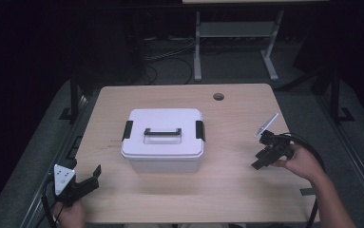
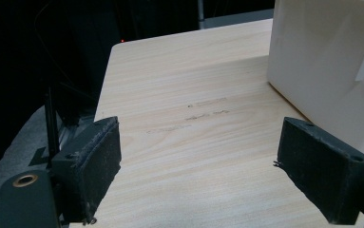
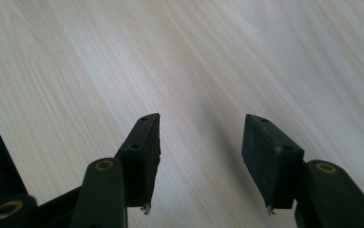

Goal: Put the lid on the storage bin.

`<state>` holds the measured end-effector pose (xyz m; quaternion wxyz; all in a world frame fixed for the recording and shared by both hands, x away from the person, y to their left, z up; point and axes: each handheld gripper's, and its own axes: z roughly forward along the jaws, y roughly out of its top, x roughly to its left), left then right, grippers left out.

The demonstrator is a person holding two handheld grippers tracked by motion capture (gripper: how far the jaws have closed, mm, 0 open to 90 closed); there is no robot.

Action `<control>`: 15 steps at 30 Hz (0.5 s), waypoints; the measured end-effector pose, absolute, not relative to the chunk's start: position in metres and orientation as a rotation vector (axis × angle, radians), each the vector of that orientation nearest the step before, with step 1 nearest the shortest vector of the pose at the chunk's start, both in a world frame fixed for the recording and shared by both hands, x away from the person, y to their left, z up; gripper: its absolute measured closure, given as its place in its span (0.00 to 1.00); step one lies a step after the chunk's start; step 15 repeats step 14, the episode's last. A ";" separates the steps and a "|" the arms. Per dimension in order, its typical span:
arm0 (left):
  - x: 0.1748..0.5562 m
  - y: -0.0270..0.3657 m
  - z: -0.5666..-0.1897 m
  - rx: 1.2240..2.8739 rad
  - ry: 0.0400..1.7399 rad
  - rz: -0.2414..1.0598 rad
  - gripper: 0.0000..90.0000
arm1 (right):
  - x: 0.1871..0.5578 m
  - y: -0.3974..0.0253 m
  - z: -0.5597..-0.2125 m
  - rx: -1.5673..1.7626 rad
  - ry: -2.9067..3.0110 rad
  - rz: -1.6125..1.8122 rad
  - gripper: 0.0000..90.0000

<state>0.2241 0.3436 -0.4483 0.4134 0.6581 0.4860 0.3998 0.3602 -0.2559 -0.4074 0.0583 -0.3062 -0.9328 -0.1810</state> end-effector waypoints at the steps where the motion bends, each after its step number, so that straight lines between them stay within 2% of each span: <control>1: 0.224 0.344 -0.448 1.657 1.220 1.006 0.15 | 0.359 -0.257 -0.409 -0.933 -2.825 -0.550 0.52; 15: 0.224 0.343 -0.448 1.660 1.216 1.015 0.15 | 0.351 -0.265 -0.413 -0.932 -2.819 -0.576 0.51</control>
